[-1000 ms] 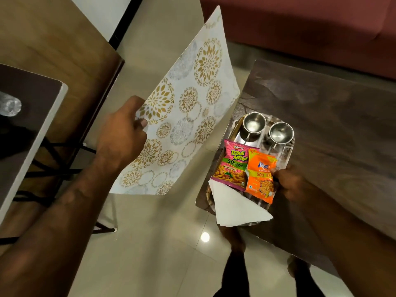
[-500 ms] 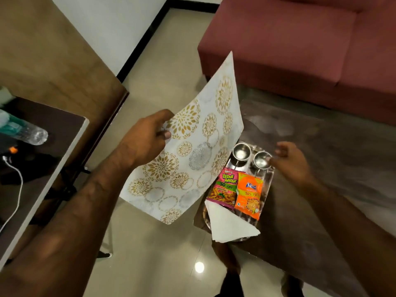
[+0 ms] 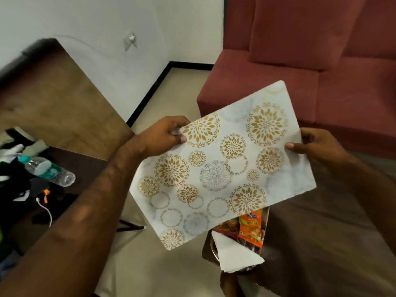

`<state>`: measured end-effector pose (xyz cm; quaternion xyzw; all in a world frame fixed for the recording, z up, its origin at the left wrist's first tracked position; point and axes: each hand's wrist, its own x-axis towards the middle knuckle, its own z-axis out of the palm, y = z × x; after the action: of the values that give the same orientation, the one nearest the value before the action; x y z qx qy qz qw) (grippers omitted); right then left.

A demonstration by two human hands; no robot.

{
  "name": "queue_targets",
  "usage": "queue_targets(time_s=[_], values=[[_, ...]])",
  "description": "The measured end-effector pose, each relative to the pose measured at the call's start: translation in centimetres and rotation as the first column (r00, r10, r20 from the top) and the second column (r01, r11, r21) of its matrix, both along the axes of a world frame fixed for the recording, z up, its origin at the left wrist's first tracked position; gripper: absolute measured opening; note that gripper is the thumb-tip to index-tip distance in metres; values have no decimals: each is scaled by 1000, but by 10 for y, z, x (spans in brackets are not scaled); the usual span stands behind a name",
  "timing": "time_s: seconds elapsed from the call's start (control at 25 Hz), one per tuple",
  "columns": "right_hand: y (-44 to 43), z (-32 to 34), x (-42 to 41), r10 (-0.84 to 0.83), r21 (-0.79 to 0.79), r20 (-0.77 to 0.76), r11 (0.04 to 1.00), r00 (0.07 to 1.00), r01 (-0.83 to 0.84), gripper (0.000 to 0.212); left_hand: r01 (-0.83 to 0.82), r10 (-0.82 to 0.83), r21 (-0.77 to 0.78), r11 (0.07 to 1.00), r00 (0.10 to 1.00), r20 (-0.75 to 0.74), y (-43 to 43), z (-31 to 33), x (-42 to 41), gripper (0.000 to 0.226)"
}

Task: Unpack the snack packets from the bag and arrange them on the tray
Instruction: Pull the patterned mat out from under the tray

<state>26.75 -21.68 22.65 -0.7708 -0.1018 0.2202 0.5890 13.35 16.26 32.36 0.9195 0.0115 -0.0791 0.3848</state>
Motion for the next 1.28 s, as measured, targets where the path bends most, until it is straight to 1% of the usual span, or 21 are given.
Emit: queue_targets(time_s=[0.04, 0.08, 0.12, 0.2, 0.28, 0.32, 0.44, 0.52, 0.56, 0.64, 0.72, 0.76, 0.84, 0.96, 1.08, 1.16, 1.28], values=[[-12, -1, -2, -39, 24, 8, 999, 999, 38, 21, 9, -8, 46, 999, 1000, -11, -5, -2, 6, 18], [-26, -2, -3, -71, 38, 15, 997, 997, 71, 17, 32, -29, 84, 996, 999, -35, -9, -5, 14, 16], [-38, -3, -3, -100, 44, 14, 994, 995, 100, 19, 63, -55, 114, 992, 996, -67, -14, -9, 20, 15], [-65, -2, -3, -168, 53, -3, 984, 986, 168, 23, 133, -114, 178, 975, 987, -116, -20, -15, 31, 22], [-98, -1, -6, -233, 63, -19, 970, 972, 234, 24, 169, -147, 236, 957, 983, -109, -26, -20, 42, 26], [-116, -1, -10, -272, 63, -27, 960, 962, 274, 24, 150, -133, 227, 962, 987, -90, -29, -23, 47, 25], [-169, -2, -23, -396, 64, -72, 914, 915, 401, 21, -19, 22, 50, 999, 998, -61, -44, -36, 58, 16], [-199, -8, -29, -467, 50, -108, 879, 877, 474, 20, -150, 141, -91, 985, 985, -97, -56, -47, 63, 17], [-218, -11, -32, -503, 38, -125, 859, 855, 511, 19, -202, 180, -177, 963, 975, -133, -70, -54, 67, 23], [-259, -19, -34, -558, 16, -159, 823, 814, 568, 20, -317, 249, -341, 885, 941, -229, -103, -68, 76, 42], [-305, -29, -33, -606, 11, -198, 785, 771, 620, 22, -376, 252, -407, 832, 911, -326, -148, -84, 88, 51], [-330, -35, -31, -624, 5, -212, 768, 752, 640, 23, -382, 234, -404, 831, 900, -369, -175, -94, 95, 50], [-377, -50, -25, -650, -8, -230, 745, 724, 666, 24, -375, 206, -364, 852, 881, -426, -228, -112, 106, 39], [-460, -76, -12, -663, -47, -259, 735, 703, 676, 20, -396, 252, -287, 872, 867, -431, -328, -146, 127, 26], [-531, -106, -2, -679, -135, -253, 731, 689, 669, 20, -395, 303, -194, 898, 874, -379, -422, -178, 150, 27], [-562, -126, 3, -693, -191, -246, 720, 677, 667, 22, -395, 323, -150, 906, 877, -355, -466, -197, 161, 28], [-609, -174, 7, -717, -271, -250, 697, 650, 664, 24, -399, 324, -136, 907, 866, -381, -524, -246, 177, 32]])
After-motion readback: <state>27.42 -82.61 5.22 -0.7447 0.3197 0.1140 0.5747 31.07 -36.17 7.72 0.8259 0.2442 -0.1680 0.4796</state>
